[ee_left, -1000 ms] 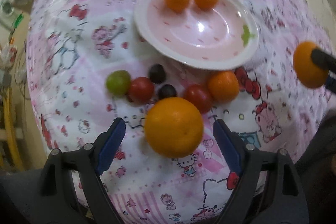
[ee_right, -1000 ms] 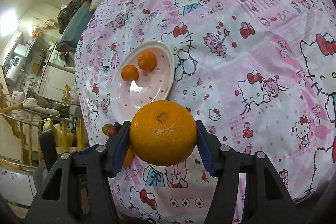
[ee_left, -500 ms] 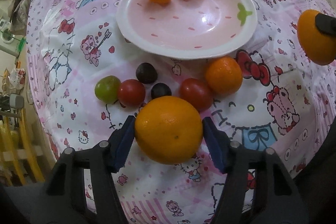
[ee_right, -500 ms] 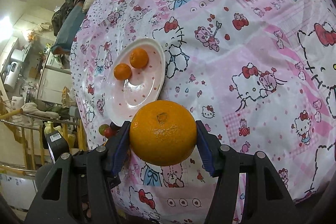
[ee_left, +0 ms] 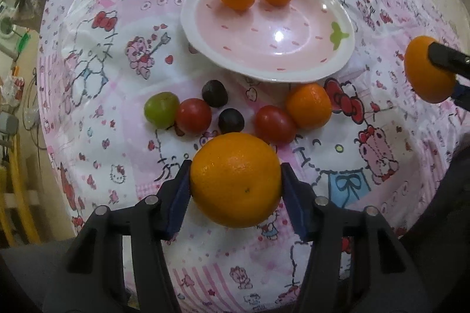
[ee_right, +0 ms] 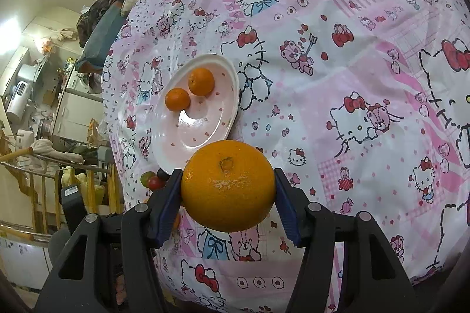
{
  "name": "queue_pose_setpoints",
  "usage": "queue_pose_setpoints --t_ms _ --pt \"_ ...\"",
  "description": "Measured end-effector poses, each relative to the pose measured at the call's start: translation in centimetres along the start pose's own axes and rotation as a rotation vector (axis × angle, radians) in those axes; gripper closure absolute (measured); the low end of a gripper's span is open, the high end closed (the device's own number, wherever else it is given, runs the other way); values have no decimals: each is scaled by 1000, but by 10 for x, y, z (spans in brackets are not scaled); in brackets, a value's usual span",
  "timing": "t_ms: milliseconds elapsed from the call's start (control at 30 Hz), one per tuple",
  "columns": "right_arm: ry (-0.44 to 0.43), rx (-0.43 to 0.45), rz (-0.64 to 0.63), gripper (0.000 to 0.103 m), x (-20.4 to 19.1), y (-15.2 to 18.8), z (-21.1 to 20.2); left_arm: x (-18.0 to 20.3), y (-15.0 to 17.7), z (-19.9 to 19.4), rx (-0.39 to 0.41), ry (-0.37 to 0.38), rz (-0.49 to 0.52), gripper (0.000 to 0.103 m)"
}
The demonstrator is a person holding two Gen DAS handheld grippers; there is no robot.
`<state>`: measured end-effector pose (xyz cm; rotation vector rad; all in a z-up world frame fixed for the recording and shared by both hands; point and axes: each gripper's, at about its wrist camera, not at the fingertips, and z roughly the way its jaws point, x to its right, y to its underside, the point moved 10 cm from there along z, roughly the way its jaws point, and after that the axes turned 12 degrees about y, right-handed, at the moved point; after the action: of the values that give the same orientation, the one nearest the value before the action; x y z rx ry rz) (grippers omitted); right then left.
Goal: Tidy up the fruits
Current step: 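Grasp another large orange with the left tool while the right tool lifts its orange, then carry both held oranges over the pink plate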
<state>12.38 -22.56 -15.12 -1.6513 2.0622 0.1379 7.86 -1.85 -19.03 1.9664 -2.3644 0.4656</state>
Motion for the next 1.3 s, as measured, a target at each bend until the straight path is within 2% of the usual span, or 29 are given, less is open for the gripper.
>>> queue_pose_setpoints --t_ms 200,400,567,900,1200,1300 --pt "-4 15 -4 41 -3 0 -5 -3 -7 -32 85 66 -46 49" --pt "-32 63 -34 41 -15 -7 -19 -4 -23 -58 134 86 -75 50" --pt "-59 122 -63 41 -24 -18 -34 -4 -52 -69 173 84 -66 50" --pt "-49 189 -131 41 -39 -54 -47 -10 -101 -70 182 79 -50 50" --pt "-24 194 -192 41 -53 -91 -33 -18 -142 -54 186 76 -44 50" --pt "-14 181 -209 41 -57 -101 -21 -23 -155 -51 198 46 -34 50"
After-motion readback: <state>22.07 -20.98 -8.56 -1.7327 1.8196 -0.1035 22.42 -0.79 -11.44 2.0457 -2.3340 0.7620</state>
